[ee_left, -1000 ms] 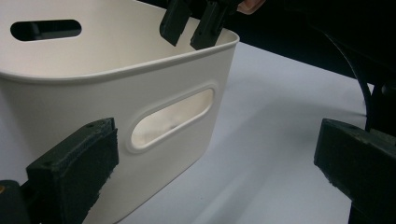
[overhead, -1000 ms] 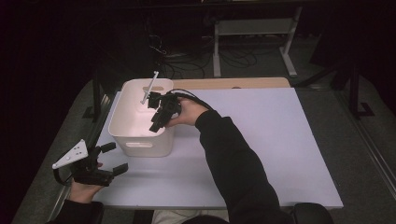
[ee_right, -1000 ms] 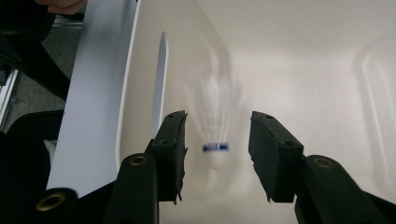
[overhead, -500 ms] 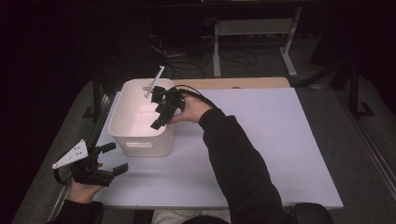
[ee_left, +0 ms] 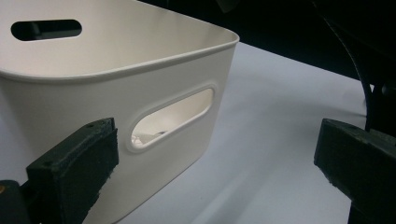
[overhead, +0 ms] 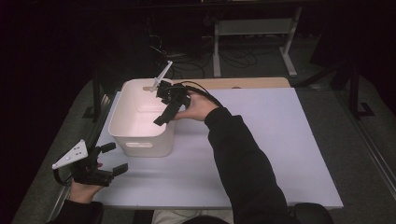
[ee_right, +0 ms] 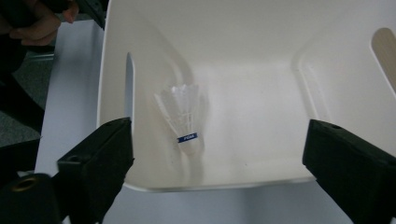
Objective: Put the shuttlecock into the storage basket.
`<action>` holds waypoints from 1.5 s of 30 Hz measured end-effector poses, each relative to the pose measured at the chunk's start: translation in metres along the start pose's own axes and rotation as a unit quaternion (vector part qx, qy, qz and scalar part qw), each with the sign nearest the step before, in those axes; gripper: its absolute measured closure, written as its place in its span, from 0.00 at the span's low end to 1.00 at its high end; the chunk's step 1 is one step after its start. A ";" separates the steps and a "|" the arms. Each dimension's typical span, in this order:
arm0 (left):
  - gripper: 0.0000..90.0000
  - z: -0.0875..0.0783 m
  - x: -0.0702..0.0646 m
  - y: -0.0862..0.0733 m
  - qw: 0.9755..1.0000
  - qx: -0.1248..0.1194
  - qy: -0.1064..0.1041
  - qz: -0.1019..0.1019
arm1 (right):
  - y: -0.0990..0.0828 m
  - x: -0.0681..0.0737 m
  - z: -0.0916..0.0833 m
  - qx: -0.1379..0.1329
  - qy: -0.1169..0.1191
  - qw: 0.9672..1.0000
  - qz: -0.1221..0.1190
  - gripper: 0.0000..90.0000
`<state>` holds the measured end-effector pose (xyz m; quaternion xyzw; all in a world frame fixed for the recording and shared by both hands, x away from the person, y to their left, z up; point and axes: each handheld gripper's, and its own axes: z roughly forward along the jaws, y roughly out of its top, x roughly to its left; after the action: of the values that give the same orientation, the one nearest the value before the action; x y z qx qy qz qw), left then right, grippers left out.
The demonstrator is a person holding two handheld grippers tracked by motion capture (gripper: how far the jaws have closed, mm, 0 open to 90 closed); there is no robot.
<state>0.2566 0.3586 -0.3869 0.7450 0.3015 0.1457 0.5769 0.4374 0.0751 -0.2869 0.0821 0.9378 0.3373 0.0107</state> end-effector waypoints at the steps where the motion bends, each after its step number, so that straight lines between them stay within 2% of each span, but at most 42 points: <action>1: 0.00 0.000 0.000 0.000 1.000 0.000 0.000 0.000 | -0.001 -0.001 -0.001 -0.001 -0.005 1.000 0.001 0.05; 4: 0.00 0.000 0.000 0.000 1.000 0.001 0.001 0.001 | -0.005 -0.002 -0.005 -0.006 -0.016 1.000 0.008 0.00; 10: 0.00 0.000 0.000 0.000 1.000 0.001 0.001 0.000 | -0.011 -0.003 -0.012 -0.017 -0.019 1.000 0.015 0.00; 21: 0.00 0.001 0.000 0.000 1.000 0.005 0.002 0.002 | -0.021 -0.003 -0.027 -0.037 -0.028 0.999 0.015 0.00; 34: 0.00 0.002 0.001 0.000 1.000 0.006 0.002 0.002 | -0.044 -0.004 -0.045 -0.060 -0.039 0.997 0.033 0.00; 45: 0.00 0.003 0.001 0.001 1.000 0.006 0.000 0.002 | -0.064 -0.008 -0.056 -0.065 -0.047 0.996 0.046 0.00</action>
<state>0.2592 0.3570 -0.3872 0.7489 0.3011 0.1453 0.5722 0.4320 -0.0099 -0.2849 0.1397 0.9075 0.3936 0.0445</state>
